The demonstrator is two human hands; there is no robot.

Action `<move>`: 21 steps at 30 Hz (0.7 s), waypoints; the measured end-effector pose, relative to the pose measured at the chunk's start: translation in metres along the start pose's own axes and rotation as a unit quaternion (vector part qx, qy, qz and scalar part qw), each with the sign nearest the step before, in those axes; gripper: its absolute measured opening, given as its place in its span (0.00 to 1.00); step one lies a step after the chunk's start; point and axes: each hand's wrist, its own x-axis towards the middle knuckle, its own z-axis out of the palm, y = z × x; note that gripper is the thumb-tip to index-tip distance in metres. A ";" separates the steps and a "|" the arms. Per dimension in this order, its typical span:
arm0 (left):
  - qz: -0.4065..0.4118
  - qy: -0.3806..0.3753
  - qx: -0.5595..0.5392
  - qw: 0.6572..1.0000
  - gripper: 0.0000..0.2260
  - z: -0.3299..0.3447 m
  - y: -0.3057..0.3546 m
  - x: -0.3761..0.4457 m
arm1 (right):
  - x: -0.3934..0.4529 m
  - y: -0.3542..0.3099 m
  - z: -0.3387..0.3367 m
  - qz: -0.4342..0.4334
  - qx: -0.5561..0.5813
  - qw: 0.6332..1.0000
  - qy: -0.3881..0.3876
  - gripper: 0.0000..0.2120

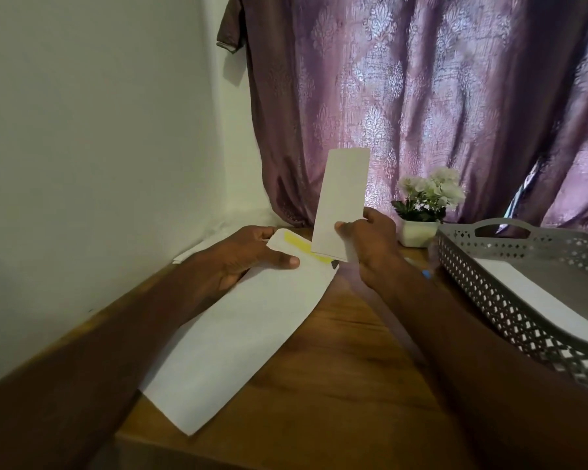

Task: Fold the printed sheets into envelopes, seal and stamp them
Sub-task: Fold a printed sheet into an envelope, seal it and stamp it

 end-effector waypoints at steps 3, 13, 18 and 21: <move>0.005 0.004 -0.001 1.000 0.22 0.001 0.000 0.000 | 0.002 0.001 -0.001 -0.004 0.001 1.000 -0.004 0.15; 0.014 0.033 0.032 0.999 0.19 0.007 0.003 -0.002 | 0.013 0.001 -0.007 -0.005 -0.013 1.000 -0.021 0.14; 0.027 0.031 0.065 0.997 0.24 0.005 -0.001 0.002 | 0.011 0.001 -0.006 -0.009 -0.022 0.999 -0.038 0.16; 0.029 0.039 0.092 0.995 0.24 0.005 -0.002 0.006 | 0.009 0.000 -0.006 -0.008 -0.023 0.999 -0.048 0.15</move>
